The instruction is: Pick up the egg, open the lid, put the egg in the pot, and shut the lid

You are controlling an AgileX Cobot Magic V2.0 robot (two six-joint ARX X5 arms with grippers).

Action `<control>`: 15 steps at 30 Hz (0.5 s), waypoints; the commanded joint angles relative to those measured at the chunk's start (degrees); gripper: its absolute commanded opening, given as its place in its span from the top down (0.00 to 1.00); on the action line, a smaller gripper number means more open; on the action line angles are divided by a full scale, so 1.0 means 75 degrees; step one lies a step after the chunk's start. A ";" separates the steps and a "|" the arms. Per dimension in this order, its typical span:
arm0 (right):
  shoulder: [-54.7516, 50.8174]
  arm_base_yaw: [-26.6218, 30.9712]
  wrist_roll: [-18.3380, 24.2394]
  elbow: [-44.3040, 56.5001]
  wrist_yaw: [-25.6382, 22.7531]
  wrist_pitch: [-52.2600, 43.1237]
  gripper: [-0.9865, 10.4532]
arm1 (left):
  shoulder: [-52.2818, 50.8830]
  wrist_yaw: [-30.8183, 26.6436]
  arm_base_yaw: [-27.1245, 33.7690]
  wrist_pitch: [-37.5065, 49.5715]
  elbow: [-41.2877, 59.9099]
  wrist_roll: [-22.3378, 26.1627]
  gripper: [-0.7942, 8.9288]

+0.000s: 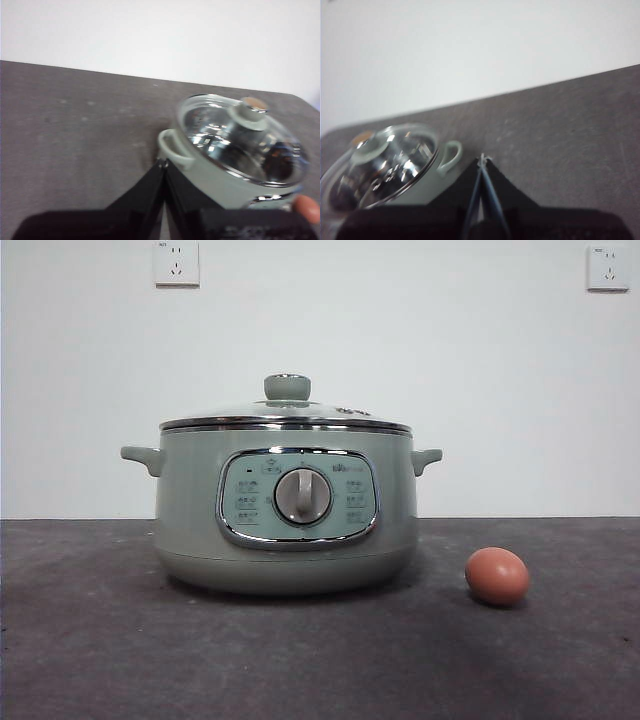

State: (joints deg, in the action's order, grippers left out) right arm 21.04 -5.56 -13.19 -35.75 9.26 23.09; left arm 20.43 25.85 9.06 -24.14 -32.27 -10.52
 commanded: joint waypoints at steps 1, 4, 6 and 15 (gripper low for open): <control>0.0583 -0.0009 0.0868 -0.0892 0.0364 0.0720 0.92 | 0.0358 0.0338 0.0029 -0.0294 -0.0548 0.0189 0.92; 0.1279 -0.0009 0.1451 -0.1920 0.0804 0.1714 0.92 | 0.0831 0.0740 0.0023 -0.0883 -0.1314 0.0490 0.92; 0.1676 -0.0009 0.1751 -0.2521 0.1017 0.2331 0.92 | 0.1110 0.0927 -0.0023 -0.1326 -0.1821 0.0697 0.92; 0.2824 -0.0026 0.2658 -0.4316 0.1463 0.4418 0.92 | 0.1999 0.1160 -0.0638 -0.2961 -0.3625 0.1445 0.92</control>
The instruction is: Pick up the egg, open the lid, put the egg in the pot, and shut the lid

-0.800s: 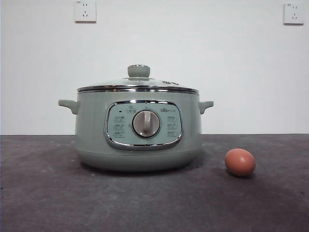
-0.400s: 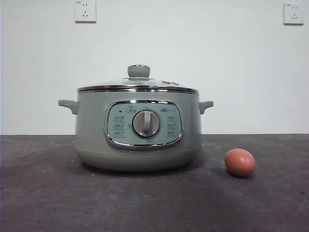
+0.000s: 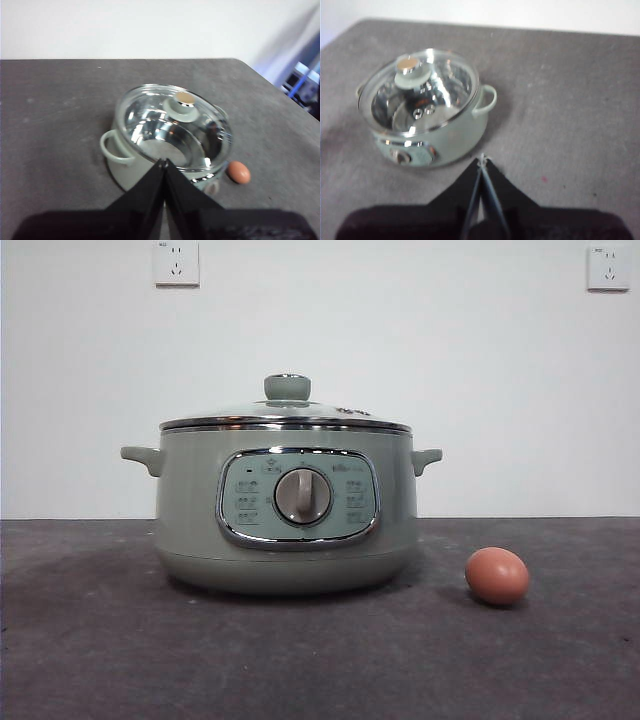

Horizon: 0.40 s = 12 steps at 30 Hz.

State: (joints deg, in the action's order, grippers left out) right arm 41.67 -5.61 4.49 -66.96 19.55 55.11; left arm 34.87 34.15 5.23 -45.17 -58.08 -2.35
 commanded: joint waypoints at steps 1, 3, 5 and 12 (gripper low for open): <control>0.0105 -0.0026 0.0300 -0.0198 0.0131 0.0175 0.92 | 0.0122 0.0052 -0.0198 -0.0236 -0.0280 0.0382 0.92; 0.0122 -0.0058 0.0300 -0.0224 0.0149 0.0195 0.92 | 0.0187 0.0052 -0.0309 -0.0315 -0.0388 0.0385 0.92; 0.0122 -0.0058 0.0300 -0.0224 0.0169 0.0248 0.92 | 0.0227 0.0055 -0.0379 -0.0338 -0.0423 0.0379 0.92; 0.0122 -0.0058 0.0291 -0.0224 0.0195 0.0286 0.90 | 0.0417 0.0315 -0.0428 -0.0583 -0.0425 0.0373 0.88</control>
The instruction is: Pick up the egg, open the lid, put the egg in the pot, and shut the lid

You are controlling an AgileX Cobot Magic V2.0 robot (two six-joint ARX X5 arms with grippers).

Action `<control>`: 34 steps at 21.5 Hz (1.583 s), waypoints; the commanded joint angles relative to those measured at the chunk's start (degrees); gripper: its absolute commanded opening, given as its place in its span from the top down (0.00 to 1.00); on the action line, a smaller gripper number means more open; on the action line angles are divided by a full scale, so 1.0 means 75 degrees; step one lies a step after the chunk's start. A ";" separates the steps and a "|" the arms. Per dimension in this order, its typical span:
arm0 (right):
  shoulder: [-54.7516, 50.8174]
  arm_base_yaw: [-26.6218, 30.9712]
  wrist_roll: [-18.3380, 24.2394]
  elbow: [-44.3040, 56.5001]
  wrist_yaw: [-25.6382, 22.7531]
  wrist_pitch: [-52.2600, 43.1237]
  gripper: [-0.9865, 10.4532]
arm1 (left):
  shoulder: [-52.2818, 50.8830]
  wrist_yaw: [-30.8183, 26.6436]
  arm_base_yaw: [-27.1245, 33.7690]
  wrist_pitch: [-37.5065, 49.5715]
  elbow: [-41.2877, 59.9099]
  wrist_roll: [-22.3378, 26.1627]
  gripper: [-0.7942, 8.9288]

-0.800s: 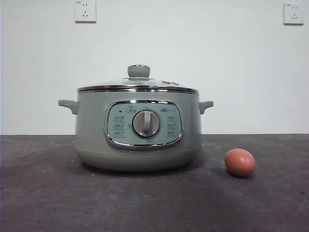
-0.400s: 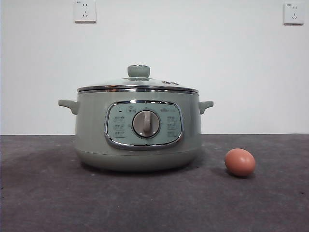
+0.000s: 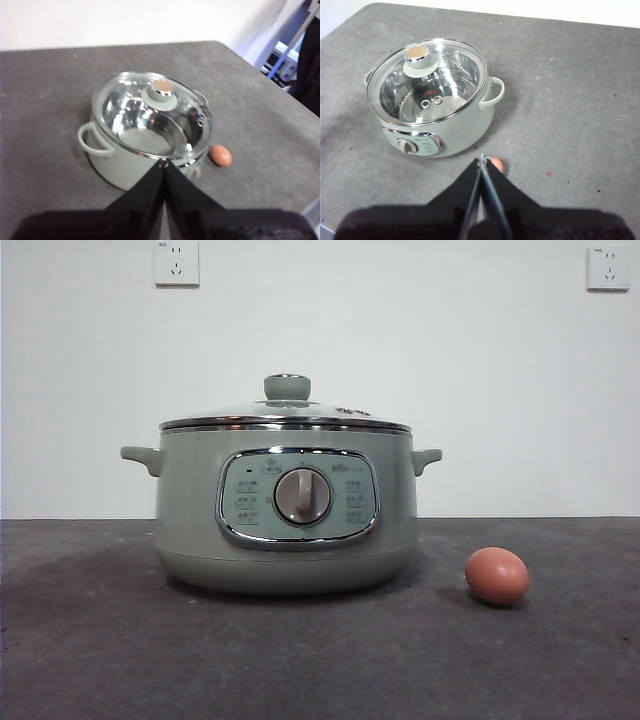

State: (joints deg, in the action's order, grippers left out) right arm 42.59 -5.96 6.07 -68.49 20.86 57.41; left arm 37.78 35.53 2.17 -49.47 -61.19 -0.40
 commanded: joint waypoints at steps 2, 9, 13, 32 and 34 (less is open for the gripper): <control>0.0000 -0.0012 0.0076 -0.0020 0.0020 -0.0017 0.70 | 0.0117 0.0128 -0.0017 -0.0044 -0.0012 0.0111 0.57; 0.0096 -0.0012 -0.0009 -0.0020 0.0017 0.0254 0.36 | 0.0286 0.0152 -0.0026 0.0122 -0.0017 0.0108 0.24; 0.0221 -0.0012 -0.0017 -0.0020 0.0023 0.0326 0.36 | 0.0699 0.0119 -0.0300 0.0233 -0.0256 0.0114 0.24; 0.0997 -0.0012 -0.0064 -0.0020 0.0029 0.0353 0.36 | 0.7175 -0.2570 -0.3620 0.1734 -0.3946 0.1061 0.24; 0.1003 -0.0012 -0.0064 -0.0020 0.0029 0.0347 0.36 | 0.7533 -0.2576 -0.3620 0.1970 -0.3946 0.1064 0.24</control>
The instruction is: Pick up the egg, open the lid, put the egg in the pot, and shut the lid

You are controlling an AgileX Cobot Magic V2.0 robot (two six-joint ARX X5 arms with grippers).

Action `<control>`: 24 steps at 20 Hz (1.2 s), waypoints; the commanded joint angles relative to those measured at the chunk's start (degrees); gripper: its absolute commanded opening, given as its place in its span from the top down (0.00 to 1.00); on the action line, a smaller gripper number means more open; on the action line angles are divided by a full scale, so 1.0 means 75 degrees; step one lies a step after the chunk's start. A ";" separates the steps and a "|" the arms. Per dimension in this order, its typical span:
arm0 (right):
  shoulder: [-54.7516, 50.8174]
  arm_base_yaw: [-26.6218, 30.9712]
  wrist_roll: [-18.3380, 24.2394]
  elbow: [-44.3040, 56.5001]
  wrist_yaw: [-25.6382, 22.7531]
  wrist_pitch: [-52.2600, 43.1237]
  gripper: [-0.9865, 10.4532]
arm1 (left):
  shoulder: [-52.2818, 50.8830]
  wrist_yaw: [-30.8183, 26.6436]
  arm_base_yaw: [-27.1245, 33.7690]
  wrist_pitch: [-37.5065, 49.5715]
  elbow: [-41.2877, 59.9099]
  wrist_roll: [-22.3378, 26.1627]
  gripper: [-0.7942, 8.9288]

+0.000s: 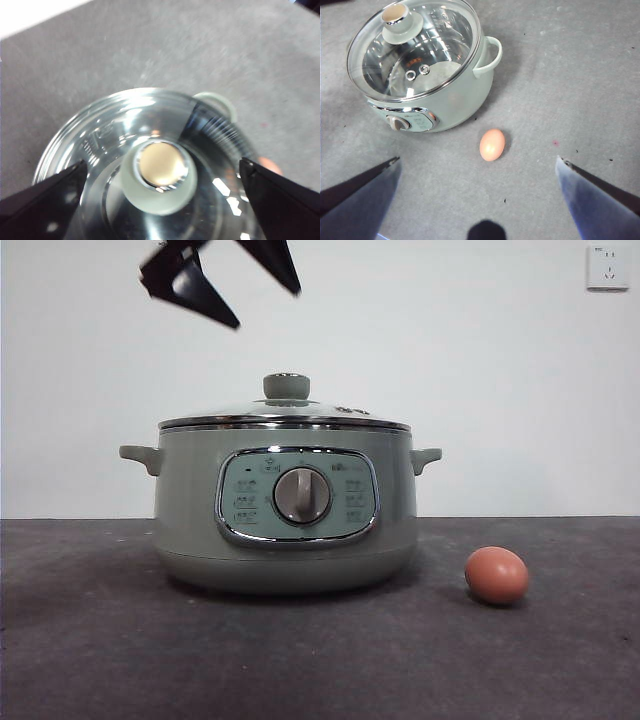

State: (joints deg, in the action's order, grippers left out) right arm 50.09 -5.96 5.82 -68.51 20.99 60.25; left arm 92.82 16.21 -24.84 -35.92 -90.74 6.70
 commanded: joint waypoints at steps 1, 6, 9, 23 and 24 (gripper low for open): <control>0.0009 -0.0012 -0.0032 -0.0017 0.0012 -0.0032 0.36 | 0.0358 0.0003 -0.0017 0.0259 -0.0006 0.0117 0.24; 0.0009 -0.0012 -0.0032 -0.0017 0.0009 -0.0032 0.36 | 0.0915 0.0003 -0.0044 0.0688 -0.0006 0.0111 0.24; 0.0041 -0.0012 -0.0032 -0.0017 0.0009 -0.0038 0.37 | 0.1137 0.0000 -0.0096 0.0664 -0.0006 0.0108 0.24; 0.0204 -0.0012 -0.0032 -0.0017 0.0006 -0.0052 0.37 | 0.1256 -0.0364 -0.0356 0.0323 -0.0006 -0.0131 0.73; 0.0207 -0.0012 -0.0032 -0.0017 0.0006 -0.0044 0.37 | 0.1256 -0.0361 -0.0356 0.0323 -0.0006 -0.0157 0.74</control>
State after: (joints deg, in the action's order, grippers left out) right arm 51.57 -5.96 5.80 -68.51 20.97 60.23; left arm 101.78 13.52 -27.24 -33.36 -90.83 6.15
